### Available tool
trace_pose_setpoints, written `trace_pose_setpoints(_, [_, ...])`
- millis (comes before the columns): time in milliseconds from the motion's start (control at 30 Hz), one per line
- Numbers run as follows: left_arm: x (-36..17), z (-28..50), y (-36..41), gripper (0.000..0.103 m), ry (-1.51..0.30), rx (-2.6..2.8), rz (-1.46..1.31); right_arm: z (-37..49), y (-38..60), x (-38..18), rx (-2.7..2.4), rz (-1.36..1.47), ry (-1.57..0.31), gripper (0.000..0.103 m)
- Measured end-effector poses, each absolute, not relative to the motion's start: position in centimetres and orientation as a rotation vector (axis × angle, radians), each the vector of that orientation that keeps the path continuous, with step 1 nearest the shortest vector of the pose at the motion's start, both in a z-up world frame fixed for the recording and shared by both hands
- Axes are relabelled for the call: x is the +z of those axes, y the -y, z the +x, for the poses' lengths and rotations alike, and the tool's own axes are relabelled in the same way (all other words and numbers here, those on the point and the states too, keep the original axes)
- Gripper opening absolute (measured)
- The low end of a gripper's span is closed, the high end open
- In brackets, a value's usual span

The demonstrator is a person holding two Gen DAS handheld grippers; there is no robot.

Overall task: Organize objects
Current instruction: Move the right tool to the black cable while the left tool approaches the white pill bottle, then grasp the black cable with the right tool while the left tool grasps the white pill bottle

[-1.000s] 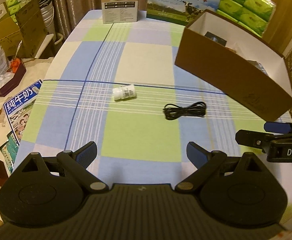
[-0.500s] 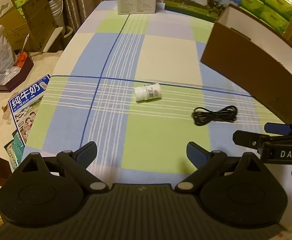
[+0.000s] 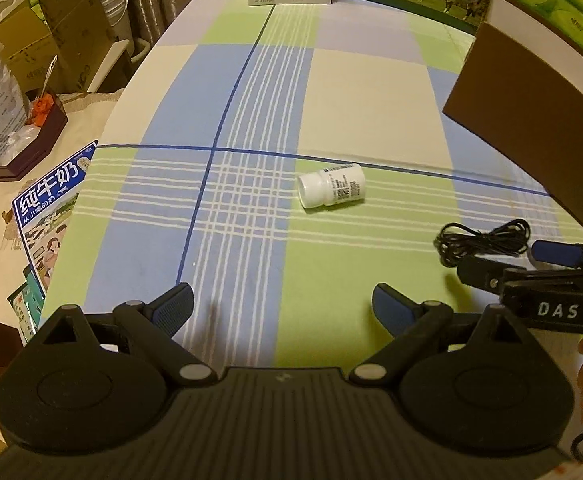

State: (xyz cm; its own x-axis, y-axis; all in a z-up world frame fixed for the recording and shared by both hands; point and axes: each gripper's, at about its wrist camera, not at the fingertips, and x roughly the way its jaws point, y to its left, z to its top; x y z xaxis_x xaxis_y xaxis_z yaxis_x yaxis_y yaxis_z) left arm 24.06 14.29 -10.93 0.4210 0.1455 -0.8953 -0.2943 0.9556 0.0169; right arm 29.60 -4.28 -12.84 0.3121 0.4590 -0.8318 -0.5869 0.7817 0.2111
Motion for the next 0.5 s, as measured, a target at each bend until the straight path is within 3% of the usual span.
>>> trace_pose_setpoints(367, [-12.1, 25.2, -15.4, 0.094, -1.126, 0.269, -0.156, 29.7, 2.1, -13.9, 0.622, -0.221, -0.997, 0.1])
trace_pose_setpoints(433, [-12.2, 25.4, -15.3, 0.094, -1.127, 0.261, -0.157, 29.4, 1.8, -14.0, 0.627, -0.26, -0.975, 0.093])
trace_pose_setpoints(500, [-12.3, 25.7, -15.2, 0.094, -1.126, 0.25, -0.159, 29.2, 1.9, -14.1, 0.631, -0.277, -0.96, 0.092])
